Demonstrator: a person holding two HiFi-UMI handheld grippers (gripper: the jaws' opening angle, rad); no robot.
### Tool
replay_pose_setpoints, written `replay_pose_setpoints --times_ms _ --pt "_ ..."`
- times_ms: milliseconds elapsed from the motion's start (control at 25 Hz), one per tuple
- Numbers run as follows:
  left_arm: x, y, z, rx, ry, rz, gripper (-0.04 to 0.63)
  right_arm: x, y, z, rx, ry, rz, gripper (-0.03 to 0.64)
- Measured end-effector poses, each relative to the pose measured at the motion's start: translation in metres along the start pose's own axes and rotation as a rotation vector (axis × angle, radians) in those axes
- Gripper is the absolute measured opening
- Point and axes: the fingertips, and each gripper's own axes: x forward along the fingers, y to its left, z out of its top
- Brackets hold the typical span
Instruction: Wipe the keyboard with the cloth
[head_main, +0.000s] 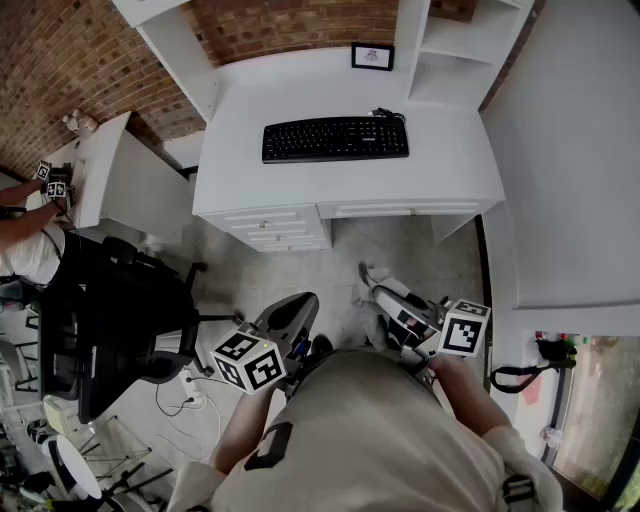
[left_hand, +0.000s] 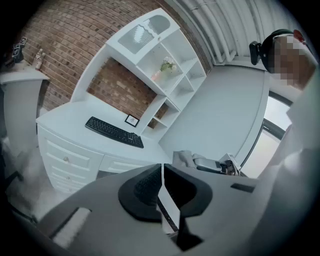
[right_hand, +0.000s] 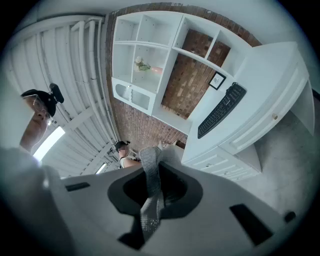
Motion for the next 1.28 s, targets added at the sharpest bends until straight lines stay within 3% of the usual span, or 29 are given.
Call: replay_pose_setpoints --times_ms 520,720,840,1000,1120,1280 --pt "0.075 -0.053 -0.003 0.018 0.012 0.072 0.015 -0.068 -0.044 0.051 0.051 0.006 0.022 0.020" --pt "0.089 -0.053 0.002 0.052 0.020 0.117 0.015 -0.069 -0.064 0.067 -0.021 0.023 -0.031 0.020" --pt "0.087 -0.037 0.009 0.061 0.016 0.139 0.015 -0.054 -0.064 0.066 -0.120 0.084 -0.045 0.020" --pt "0.079 -0.003 0.030 0.051 -0.005 0.151 0.015 -0.022 -0.052 0.057 -0.192 0.195 0.016 0.020" --pt "0.080 0.027 0.049 0.030 -0.015 0.137 0.015 0.000 -0.061 0.054 -0.264 0.266 -0.052 0.020" --pt "0.075 0.066 0.076 -0.001 -0.012 0.103 0.015 0.038 -0.068 0.059 -0.279 0.266 -0.116 0.020"
